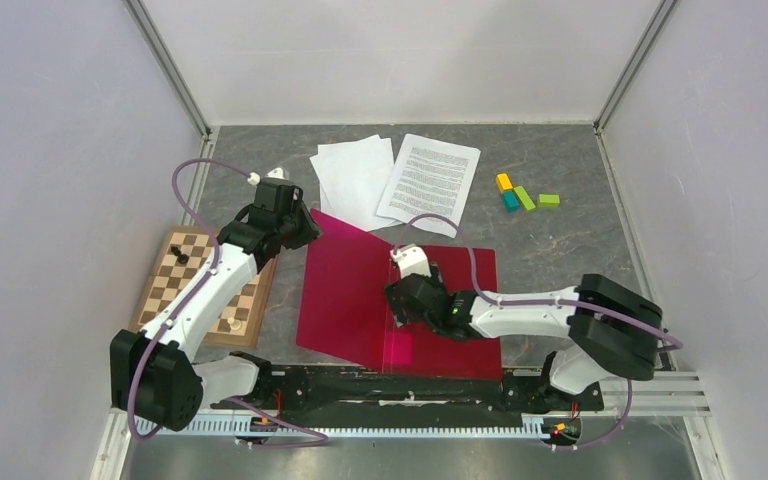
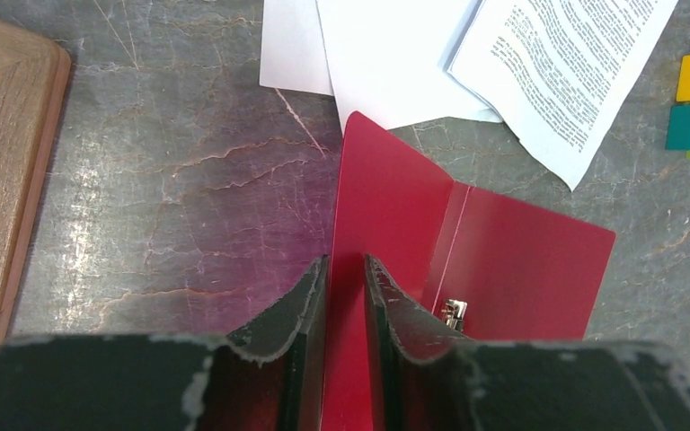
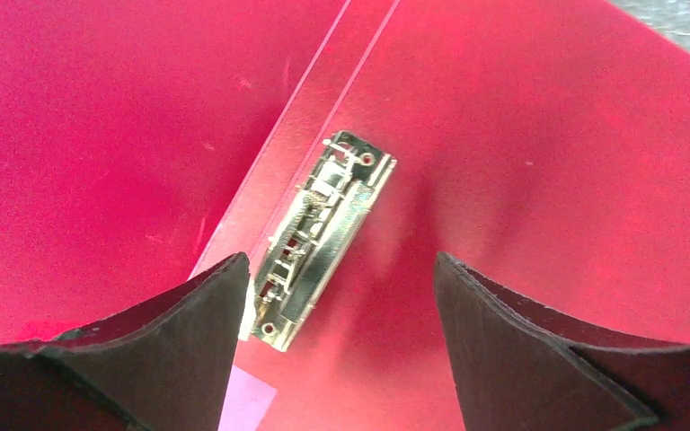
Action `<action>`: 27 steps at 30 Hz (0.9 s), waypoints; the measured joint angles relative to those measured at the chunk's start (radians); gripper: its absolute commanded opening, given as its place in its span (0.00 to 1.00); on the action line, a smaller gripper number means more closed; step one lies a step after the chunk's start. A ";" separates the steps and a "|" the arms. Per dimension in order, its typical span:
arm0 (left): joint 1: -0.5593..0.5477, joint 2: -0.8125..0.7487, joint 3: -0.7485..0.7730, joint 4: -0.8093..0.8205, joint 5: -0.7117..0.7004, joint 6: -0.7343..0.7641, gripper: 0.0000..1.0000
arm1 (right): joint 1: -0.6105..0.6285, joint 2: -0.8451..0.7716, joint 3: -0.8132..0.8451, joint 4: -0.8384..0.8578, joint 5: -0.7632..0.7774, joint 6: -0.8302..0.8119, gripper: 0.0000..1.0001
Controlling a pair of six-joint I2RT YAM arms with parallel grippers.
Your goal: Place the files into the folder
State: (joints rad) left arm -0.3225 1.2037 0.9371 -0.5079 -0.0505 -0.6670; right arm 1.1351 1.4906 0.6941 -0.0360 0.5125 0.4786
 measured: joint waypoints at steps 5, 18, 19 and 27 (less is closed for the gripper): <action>0.000 0.000 0.002 -0.012 0.002 0.021 0.38 | 0.025 0.118 0.061 -0.005 0.001 -0.001 0.74; -0.003 0.006 0.321 -0.196 0.063 0.180 0.54 | 0.028 0.178 0.093 -0.012 0.123 -0.069 0.53; -0.009 -0.001 0.340 -0.200 0.074 0.183 0.52 | 0.028 0.179 0.093 -0.013 0.133 -0.078 0.53; -0.163 -0.089 0.220 -0.140 0.164 0.121 0.33 | 0.028 0.158 0.058 0.014 0.154 -0.129 0.53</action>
State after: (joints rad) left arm -0.4854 1.1152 1.1572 -0.6476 0.1131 -0.5465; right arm 1.1629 1.6489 0.7517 -0.0216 0.6670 0.3500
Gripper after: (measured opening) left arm 0.390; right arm 0.532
